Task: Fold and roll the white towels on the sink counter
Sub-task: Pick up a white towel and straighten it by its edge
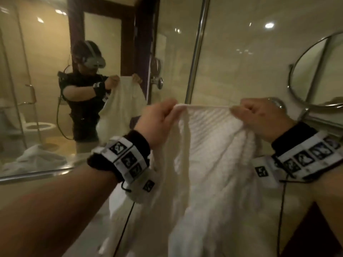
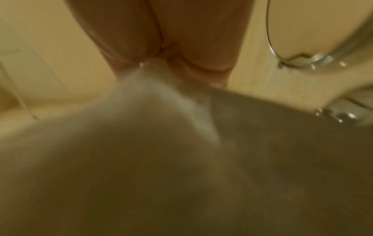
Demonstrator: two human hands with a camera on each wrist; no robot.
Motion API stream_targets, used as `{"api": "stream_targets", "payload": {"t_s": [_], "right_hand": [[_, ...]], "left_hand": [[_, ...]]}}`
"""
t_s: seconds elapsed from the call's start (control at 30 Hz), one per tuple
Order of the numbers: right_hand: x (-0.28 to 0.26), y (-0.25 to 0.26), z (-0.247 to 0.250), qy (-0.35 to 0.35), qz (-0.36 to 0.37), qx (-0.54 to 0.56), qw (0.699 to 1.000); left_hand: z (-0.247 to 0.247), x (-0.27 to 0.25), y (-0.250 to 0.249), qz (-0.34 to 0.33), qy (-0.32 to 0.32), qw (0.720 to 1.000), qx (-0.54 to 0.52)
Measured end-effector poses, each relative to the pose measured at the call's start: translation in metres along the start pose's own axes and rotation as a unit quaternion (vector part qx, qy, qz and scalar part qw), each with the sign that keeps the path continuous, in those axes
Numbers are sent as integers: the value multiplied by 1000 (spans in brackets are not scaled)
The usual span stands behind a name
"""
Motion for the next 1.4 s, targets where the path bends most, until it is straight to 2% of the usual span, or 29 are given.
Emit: {"api": "stream_targets", "payload": {"t_s": [0.07, 0.1, 0.17, 0.23, 0.3, 0.37, 0.43, 0.5, 0.57, 0.6, 0.67, 0.73, 0.8, 0.83, 0.9, 0.97, 1.07, 1.2, 1.4], "right_hand": [[12, 26, 31, -66, 9, 39, 997], [17, 33, 41, -90, 6, 58, 994], [25, 53, 58, -119, 14, 61, 991], [33, 69, 65, -113, 25, 60, 991], [38, 86, 68, -88, 45, 52, 994], [42, 108, 66, -44, 65, 7, 997], [45, 119, 52, 49, 63, -80, 994], [42, 110, 28, 187, 17, -160, 969], [31, 94, -1, 290, -27, -176, 940], [25, 88, -13, 318, -30, -170, 932], [22, 80, -32, 329, -6, -156, 931], [27, 79, -35, 272, 10, -131, 953], [42, 82, -14, 133, 30, -118, 984], [48, 87, 1, 49, 48, -127, 989], [57, 99, 33, -94, 77, -136, 983], [64, 112, 55, -168, 106, -124, 972], [72, 131, 64, -197, 141, -129, 962], [79, 129, 71, -213, 128, -108, 963], [79, 103, 78, -188, 103, -172, 962]], "left_hand": [[42, 22, -41, -28, -17, 999, 10], [57, 30, -54, -27, -5, 999, 24], [77, 31, -67, 9, 72, 994, 82], [79, 21, -57, 47, 180, 963, 197], [87, 7, -40, 80, 227, 925, 295], [112, -2, -35, 92, 195, 919, 329], [148, -5, -45, 85, 106, 942, 306], [183, -6, -63, 50, 6, 960, 275], [206, -6, -83, 1, -56, 960, 275], [214, -7, -93, -29, -73, 954, 289], [227, -10, -106, -82, -94, 937, 326], [240, -13, -111, -102, -97, 923, 359], [251, -13, -104, -67, -79, 907, 408], [256, -14, -95, -35, -58, 899, 433], [265, -19, -73, 42, -12, 883, 467], [274, -28, -48, 103, 18, 865, 491], [289, -37, -22, 146, 6, 852, 502], [311, -44, -5, 196, -46, 865, 461], [334, -44, -6, 163, -135, 878, 430]]}}
Point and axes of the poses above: each hand's wrist, its own x-axis towards the middle knuckle, its own z-axis out of the back of the hand, y = z × x, the point moved 7 cm from there along x, towards the middle knuckle, and after that the axes turned 1 degree about z, right-handed, at the moved point
